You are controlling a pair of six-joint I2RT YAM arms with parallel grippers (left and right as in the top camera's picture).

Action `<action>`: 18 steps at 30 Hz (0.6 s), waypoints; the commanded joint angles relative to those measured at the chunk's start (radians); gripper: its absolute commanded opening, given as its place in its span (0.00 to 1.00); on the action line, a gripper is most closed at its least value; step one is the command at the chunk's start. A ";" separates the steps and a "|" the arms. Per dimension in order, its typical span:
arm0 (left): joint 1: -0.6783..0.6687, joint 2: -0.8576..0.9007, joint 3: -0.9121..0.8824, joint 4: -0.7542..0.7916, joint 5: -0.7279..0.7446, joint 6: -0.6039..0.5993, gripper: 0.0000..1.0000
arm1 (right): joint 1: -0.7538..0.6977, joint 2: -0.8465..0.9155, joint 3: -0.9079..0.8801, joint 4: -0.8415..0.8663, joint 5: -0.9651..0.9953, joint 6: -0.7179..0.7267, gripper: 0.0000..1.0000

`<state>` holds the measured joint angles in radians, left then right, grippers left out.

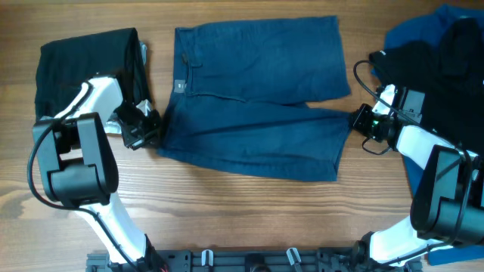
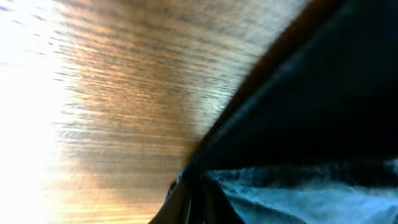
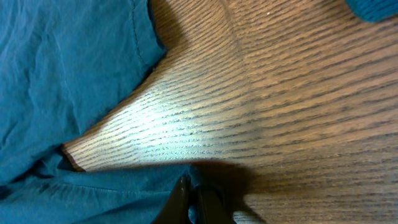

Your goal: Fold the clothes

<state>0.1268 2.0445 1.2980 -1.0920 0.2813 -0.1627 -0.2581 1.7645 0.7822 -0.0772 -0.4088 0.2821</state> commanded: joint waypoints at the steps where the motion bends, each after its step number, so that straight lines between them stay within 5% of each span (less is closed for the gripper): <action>1: 0.011 -0.002 -0.056 0.024 -0.066 -0.029 0.35 | -0.004 0.019 0.017 0.006 0.050 -0.020 0.04; 3: 0.011 -0.008 -0.042 0.000 -0.064 -0.029 0.46 | -0.004 0.019 0.017 0.013 0.050 -0.020 0.09; 5: 0.010 -0.021 0.014 -0.049 -0.058 -0.029 0.59 | -0.004 0.018 0.031 0.015 0.034 -0.022 0.36; 10: -0.003 -0.097 0.159 -0.074 0.016 -0.027 0.64 | -0.004 0.010 0.129 -0.101 -0.038 -0.066 0.71; 18: -0.086 -0.095 0.195 0.137 0.026 0.002 0.59 | -0.004 -0.055 0.246 -0.707 -0.034 -0.130 0.68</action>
<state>0.0772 1.9236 1.4902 -0.9970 0.2893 -0.1833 -0.2588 1.7454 1.0298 -0.6617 -0.4271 0.1669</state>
